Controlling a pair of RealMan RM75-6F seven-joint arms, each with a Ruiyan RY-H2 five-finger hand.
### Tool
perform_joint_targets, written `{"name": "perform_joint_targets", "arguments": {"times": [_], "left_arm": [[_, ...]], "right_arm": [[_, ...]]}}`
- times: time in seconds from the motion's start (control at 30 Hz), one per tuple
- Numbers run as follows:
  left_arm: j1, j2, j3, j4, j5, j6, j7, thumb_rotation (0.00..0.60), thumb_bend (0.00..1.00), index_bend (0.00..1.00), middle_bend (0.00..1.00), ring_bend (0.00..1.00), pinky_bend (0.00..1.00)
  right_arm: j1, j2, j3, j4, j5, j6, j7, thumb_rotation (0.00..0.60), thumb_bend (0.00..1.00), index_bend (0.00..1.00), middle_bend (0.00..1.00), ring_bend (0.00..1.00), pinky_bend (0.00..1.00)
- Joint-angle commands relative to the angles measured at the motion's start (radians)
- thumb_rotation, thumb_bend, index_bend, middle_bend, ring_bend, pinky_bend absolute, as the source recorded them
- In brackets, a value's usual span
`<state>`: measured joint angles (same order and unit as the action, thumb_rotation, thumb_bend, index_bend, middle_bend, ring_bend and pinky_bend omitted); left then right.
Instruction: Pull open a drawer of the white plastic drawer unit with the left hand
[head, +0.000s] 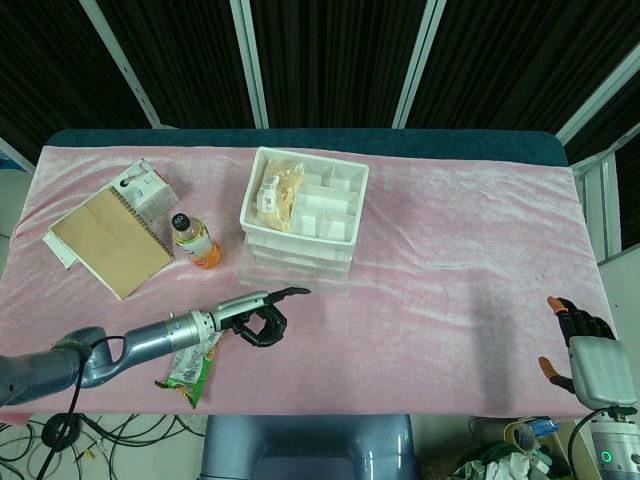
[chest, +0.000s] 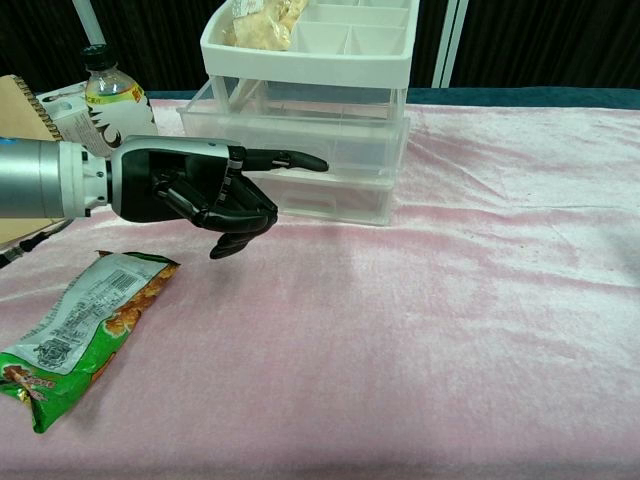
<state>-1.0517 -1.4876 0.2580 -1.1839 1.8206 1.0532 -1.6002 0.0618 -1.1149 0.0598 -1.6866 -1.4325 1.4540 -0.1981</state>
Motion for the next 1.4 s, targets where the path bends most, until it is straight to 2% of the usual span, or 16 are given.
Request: {"name": "perform_joint_targets", "arguments": {"times": [0.03,0.47,0.6,0.67,0.83,0.87,0.97,1.03,1.17,1.23,1.4], "left_arm": [[0.003,0.011,0.012,-0.015,0.012,0.012,0.004,0.600,0.47,0.00,0.70,0.67,0.69],[0.006,0.029,0.036,-0.075,0.025,0.019,0.072,0.600,0.47,0.00,0.70,0.67,0.69],[0.014,0.076,0.060,-0.114,0.054,0.048,0.145,0.600,0.47,0.04,0.65,0.62,0.68],[0.016,0.116,0.047,-0.154,0.045,0.028,0.296,0.600,0.46,0.05,0.60,0.55,0.64],[0.055,0.252,0.014,-0.376,-0.074,-0.077,0.789,0.600,0.36,0.04,0.41,0.26,0.34],[0.079,0.302,0.016,-0.444,-0.106,-0.083,0.933,0.600,0.33,0.04,0.37,0.21,0.29],[0.151,0.399,0.019,-0.583,-0.184,-0.053,1.234,0.600,0.27,0.02,0.28,0.12,0.20],[0.220,0.451,0.026,-0.655,-0.225,0.014,1.418,0.600,0.25,0.02,0.24,0.09,0.17],[0.364,0.508,0.038,-0.715,-0.271,0.188,1.657,0.600,0.24,0.02,0.19,0.06,0.16],[0.443,0.517,0.035,-0.721,-0.291,0.286,1.733,0.600,0.24,0.02,0.18,0.06,0.16],[0.583,0.520,0.014,-0.681,-0.308,0.444,1.735,0.600,0.24,0.01,0.18,0.06,0.15]], "right_arm": [[0.000,0.000,0.000,0.000,0.000,0.000,-0.001,0.600,0.19,0.14,0.12,0.19,0.20],[0.000,0.000,0.000,-0.001,0.003,-0.001,-0.004,0.600,0.19,0.14,0.12,0.19,0.20],[0.000,0.000,0.001,-0.002,0.005,-0.001,-0.003,0.600,0.19,0.14,0.12,0.19,0.20],[0.000,0.000,0.001,-0.001,0.004,-0.002,-0.003,0.600,0.19,0.14,0.12,0.19,0.20],[0.000,-0.001,0.002,0.000,0.005,-0.001,-0.005,0.600,0.19,0.14,0.12,0.19,0.20],[0.000,-0.001,0.002,0.000,0.004,0.000,-0.006,0.600,0.19,0.14,0.12,0.19,0.20],[-0.001,-0.002,0.002,0.001,0.004,0.003,-0.009,0.600,0.19,0.14,0.12,0.19,0.20],[-0.001,-0.002,0.003,0.000,0.006,0.005,-0.010,0.600,0.19,0.14,0.12,0.19,0.20],[-0.002,-0.002,0.004,0.001,0.004,0.008,-0.011,0.600,0.19,0.14,0.12,0.19,0.20],[-0.002,-0.002,0.005,0.001,0.004,0.009,-0.011,0.600,0.19,0.14,0.12,0.19,0.20],[-0.003,-0.003,0.003,0.002,-0.002,0.012,-0.012,0.600,0.19,0.14,0.12,0.19,0.20]]}}
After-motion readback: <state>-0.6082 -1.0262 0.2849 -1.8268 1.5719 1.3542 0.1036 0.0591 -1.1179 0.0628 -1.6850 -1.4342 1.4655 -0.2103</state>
